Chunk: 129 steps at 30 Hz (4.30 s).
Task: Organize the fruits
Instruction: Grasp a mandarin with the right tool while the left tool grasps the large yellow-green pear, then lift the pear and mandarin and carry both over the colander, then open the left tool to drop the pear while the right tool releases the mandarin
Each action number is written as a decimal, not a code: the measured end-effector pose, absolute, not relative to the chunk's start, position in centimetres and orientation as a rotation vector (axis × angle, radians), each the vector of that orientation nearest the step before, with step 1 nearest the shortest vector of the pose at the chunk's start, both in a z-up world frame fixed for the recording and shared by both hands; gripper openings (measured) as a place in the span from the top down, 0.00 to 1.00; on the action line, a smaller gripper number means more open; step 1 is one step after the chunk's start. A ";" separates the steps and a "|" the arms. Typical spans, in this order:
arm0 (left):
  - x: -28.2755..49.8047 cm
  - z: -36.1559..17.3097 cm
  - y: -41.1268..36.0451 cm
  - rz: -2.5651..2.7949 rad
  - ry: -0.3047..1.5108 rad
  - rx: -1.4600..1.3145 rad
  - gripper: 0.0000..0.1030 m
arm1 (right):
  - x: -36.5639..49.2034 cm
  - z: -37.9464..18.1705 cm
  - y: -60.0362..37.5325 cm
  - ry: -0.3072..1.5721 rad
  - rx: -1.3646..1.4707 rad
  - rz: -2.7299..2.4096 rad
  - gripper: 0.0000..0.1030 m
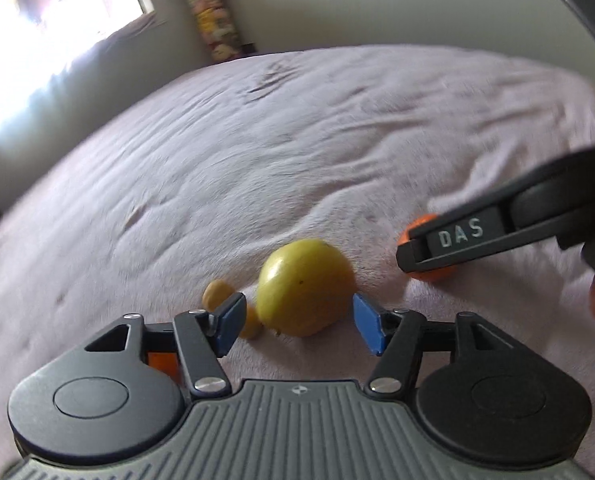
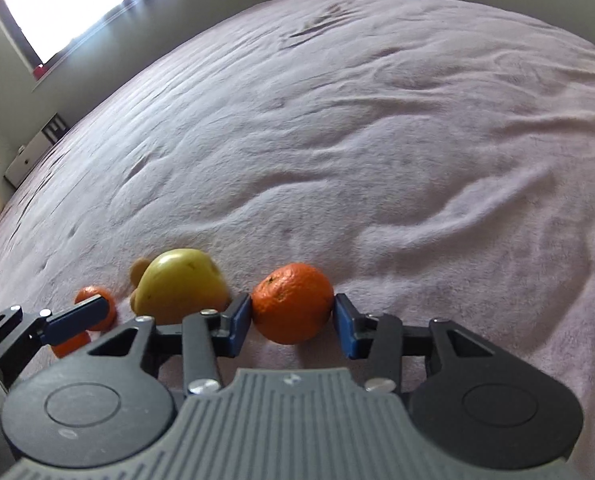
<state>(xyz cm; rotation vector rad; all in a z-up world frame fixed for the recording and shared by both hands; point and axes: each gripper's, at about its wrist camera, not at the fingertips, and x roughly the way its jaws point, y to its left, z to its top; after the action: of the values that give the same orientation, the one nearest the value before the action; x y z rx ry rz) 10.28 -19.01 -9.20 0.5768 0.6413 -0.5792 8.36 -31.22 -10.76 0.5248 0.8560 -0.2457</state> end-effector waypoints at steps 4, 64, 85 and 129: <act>10.7 -10.3 -20.6 -0.567 0.640 0.647 0.29 | 8.4 -10.8 -31.3 0.854 0.533 -0.246 0.59; 6.2 3.2 -3.0 -0.193 0.783 0.021 0.27 | 6.8 -1.5 -21.3 0.744 0.635 0.160 0.59; 5.8 -0.9 9.9 0.042 0.964 -0.219 0.27 | 7.8 -3.1 -7.6 0.860 0.238 0.457 0.59; 7.5 -4.0 11.3 0.141 0.997 -0.135 0.24 | 8.7 -6.1 -2.4 0.905 -0.066 0.506 0.59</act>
<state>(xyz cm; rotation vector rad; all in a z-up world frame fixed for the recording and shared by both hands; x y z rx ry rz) 7.53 11.27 -4.01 -0.1348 0.9970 0.1412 8.72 -2.44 -6.05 -0.0659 0.9046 0.5058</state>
